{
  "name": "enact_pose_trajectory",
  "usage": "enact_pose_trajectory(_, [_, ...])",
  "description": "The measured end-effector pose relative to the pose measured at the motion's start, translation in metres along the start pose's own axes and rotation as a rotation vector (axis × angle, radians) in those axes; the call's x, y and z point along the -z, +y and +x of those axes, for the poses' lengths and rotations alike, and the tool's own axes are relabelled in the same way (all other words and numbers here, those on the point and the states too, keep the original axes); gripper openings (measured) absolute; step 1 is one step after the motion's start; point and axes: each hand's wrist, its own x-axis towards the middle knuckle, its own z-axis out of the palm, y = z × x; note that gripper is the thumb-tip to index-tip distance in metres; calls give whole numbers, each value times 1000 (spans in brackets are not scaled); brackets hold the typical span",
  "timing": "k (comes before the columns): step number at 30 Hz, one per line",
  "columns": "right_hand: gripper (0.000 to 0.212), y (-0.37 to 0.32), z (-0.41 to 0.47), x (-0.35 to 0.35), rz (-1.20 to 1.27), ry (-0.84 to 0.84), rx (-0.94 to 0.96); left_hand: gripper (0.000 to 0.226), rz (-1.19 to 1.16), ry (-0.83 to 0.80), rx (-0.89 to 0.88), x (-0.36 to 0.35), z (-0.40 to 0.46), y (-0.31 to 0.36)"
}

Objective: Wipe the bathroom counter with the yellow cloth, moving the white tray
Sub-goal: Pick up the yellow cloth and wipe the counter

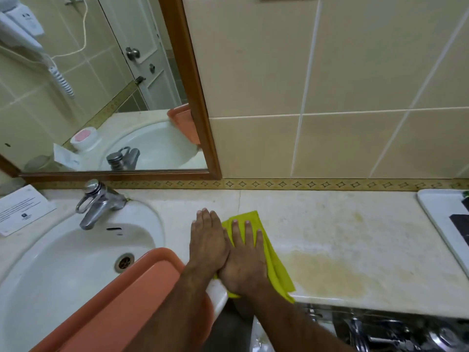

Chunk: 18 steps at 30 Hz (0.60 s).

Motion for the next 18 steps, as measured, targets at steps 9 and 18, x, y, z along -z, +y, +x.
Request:
enact_pose_trajectory(9, [60, 68, 24, 23, 52, 127, -186, 71, -96, 54, -85, -10, -18, 35])
enact_pose_trajectory(18, [59, 220, 9, 53, -84, 178, -377, 74, -21, 85, -220, -56, -34, 34])
